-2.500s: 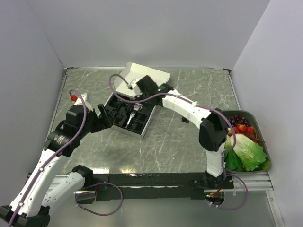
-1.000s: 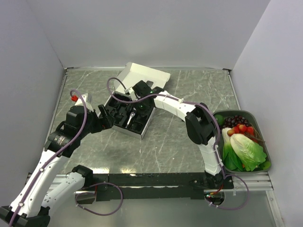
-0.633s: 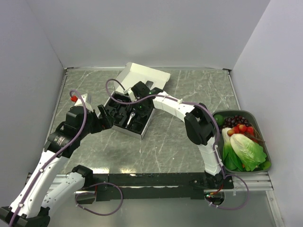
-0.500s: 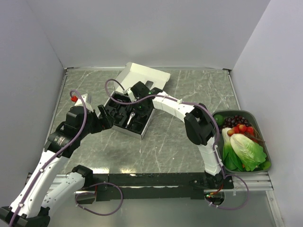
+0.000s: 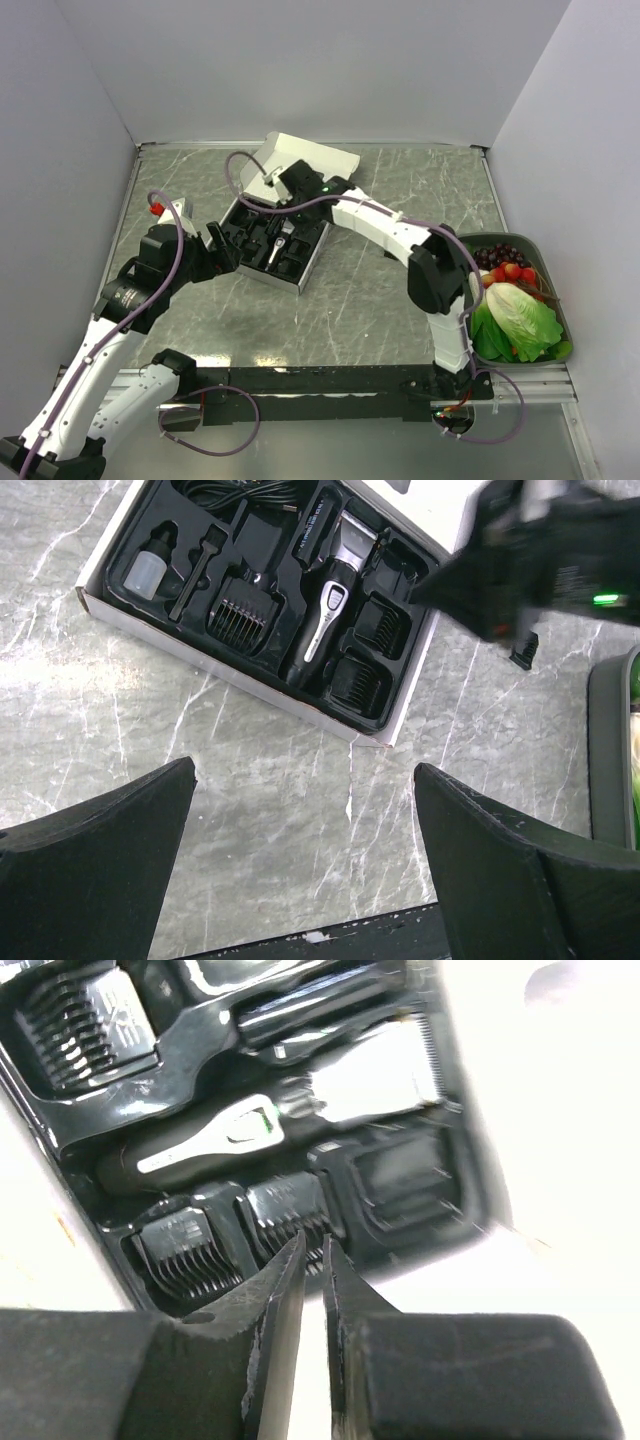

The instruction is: Sort the hair-cutting tools

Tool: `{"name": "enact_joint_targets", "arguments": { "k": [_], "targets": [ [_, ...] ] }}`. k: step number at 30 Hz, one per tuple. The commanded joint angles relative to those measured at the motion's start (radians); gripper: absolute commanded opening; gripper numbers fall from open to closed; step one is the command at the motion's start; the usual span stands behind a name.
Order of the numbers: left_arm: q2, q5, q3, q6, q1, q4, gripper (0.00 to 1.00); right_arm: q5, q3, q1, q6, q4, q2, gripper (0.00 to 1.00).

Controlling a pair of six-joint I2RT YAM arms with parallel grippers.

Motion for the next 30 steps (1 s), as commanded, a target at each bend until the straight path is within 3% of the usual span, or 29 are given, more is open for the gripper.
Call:
{"name": "enact_joint_targets", "arguments": {
  "k": [1, 4, 8, 10, 14, 15, 19, 21, 27, 30],
  "targets": [
    [-0.016, 0.004, 0.000, 0.000, 0.000, 0.009, 0.96, 0.152, -0.049, -0.067, 0.085, -0.010, -0.155, 0.22],
    [-0.024, 0.008, -0.006, 0.000, 0.000, 0.009, 0.96, 0.165, -0.138, -0.164, 0.193, -0.014, -0.223, 0.22],
    [-0.029, 0.014, -0.014, 0.003, 0.000, 0.010, 0.96, 0.252, -0.285, -0.248, 0.198, 0.031, -0.322, 0.25],
    [-0.027, 0.020, -0.014, 0.003, 0.000, 0.016, 0.97, 0.362, -0.387, -0.261, 0.180, 0.091, -0.373, 0.37],
    [-0.029, 0.034, -0.017, 0.009, 0.000, 0.022, 0.96, 0.480, -0.560, -0.270, 0.099, 0.243, -0.470, 0.50],
    [-0.030, 0.037, -0.019, 0.012, 0.000, 0.022, 0.97, 0.472, -0.627, -0.284, 0.050, 0.307, -0.490, 0.62],
    [-0.041, 0.053, -0.023, 0.012, 0.000, 0.030, 0.97, 0.275, -0.693, -0.323, -0.226, 0.277, -0.528, 0.76],
    [-0.047, 0.065, -0.031, 0.012, 0.000, 0.036, 0.96, 0.193, -0.704, -0.346, -0.280, 0.242, -0.525, 0.87],
    [-0.065, 0.097, -0.045, 0.012, 0.000, 0.041, 0.96, -0.019, -0.651, -0.425, -0.383, 0.115, -0.467, 0.92],
    [-0.073, 0.116, -0.056, 0.012, 0.000, 0.042, 0.96, -0.082, -0.591, -0.425, -0.461, 0.004, -0.357, 0.92]
  ]
}}
